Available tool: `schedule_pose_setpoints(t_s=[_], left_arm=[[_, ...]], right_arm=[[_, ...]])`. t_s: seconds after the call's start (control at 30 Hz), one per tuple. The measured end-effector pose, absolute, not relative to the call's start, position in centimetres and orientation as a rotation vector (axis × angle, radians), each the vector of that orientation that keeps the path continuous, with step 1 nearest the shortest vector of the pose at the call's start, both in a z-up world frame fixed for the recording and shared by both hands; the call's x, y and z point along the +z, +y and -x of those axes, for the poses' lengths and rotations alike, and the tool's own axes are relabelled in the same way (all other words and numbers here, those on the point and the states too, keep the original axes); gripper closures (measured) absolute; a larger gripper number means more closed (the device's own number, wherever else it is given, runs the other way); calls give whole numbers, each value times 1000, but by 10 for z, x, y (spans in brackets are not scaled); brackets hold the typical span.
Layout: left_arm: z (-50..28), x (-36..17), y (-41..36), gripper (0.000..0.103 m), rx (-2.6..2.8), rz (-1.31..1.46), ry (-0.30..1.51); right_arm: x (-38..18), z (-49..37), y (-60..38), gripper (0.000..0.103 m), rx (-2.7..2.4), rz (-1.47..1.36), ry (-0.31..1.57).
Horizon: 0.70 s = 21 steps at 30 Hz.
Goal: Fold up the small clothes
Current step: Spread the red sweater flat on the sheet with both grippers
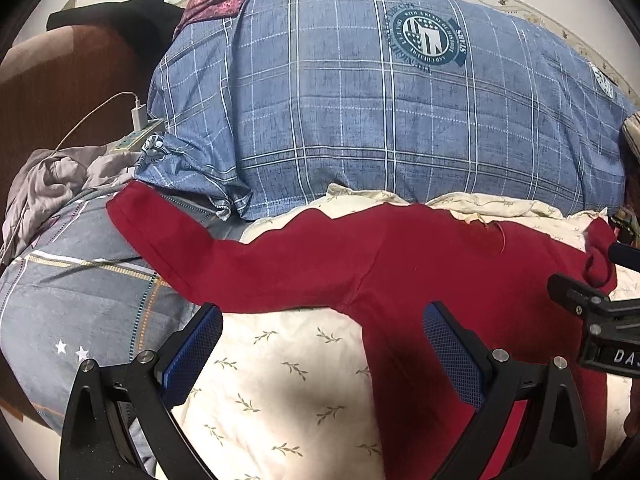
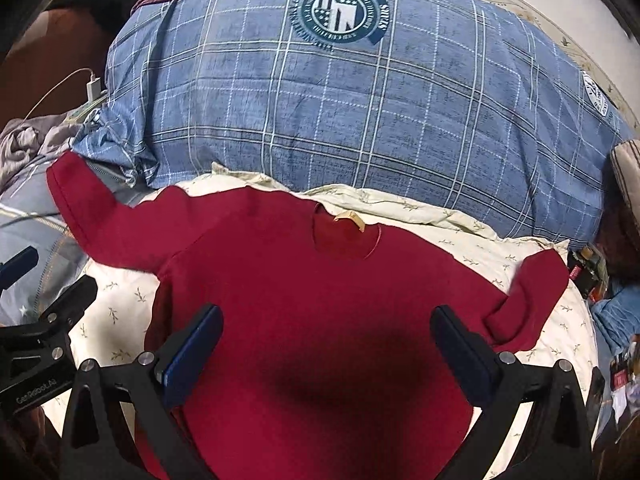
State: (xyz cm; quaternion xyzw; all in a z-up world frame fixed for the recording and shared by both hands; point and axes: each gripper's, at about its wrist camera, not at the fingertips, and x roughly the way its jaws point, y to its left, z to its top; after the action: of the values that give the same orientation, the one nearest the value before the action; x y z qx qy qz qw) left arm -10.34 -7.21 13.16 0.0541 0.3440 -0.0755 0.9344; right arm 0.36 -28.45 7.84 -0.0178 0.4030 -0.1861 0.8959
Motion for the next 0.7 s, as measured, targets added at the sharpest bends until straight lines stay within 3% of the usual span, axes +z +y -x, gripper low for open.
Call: schedule_pose_setpoints(t_s=[0.7], left_arm=[[55,82,-43,3,-41,-61,762]], right_arm=[[18,-35,-290,0,-306,-10,923]])
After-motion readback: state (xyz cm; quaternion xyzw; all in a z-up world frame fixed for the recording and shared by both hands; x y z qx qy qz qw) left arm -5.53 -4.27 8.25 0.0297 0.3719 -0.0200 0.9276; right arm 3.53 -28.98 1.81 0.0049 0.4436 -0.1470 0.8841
